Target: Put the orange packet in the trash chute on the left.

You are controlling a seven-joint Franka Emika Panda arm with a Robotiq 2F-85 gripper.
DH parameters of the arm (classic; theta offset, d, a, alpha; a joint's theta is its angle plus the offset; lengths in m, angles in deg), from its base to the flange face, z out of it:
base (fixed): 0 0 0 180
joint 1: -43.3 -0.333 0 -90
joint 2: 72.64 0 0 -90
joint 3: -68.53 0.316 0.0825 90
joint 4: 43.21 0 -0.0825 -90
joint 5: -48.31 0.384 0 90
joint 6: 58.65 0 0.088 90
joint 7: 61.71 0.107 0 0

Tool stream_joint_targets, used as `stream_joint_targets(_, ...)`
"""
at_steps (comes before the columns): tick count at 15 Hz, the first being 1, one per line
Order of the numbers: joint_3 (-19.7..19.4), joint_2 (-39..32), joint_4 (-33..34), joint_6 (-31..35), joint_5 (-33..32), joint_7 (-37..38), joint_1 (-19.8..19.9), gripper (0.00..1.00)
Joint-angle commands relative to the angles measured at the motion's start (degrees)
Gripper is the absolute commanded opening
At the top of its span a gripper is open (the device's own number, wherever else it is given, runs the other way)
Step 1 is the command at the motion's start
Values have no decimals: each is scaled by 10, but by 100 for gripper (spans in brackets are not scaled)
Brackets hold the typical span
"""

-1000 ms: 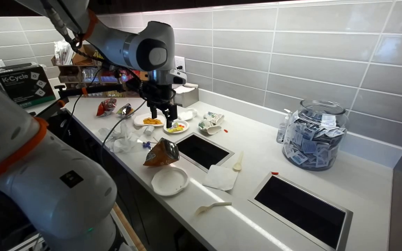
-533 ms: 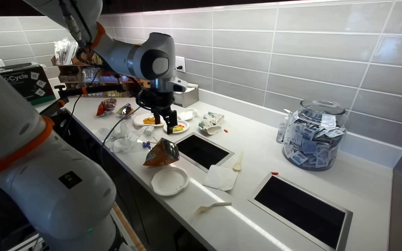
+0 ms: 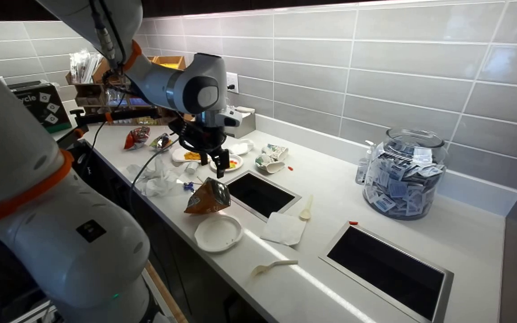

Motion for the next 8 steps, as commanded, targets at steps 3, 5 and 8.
stream_joint_targets(3, -6, -42, -18, 47, 7, -41, -12, 100)
stream_joint_targets(5, -4, -56, -19, 53, 1, -41, -13, 100)
stream_joint_targets(8, -5, -72, -16, 51, 10, -55, -18, 100)
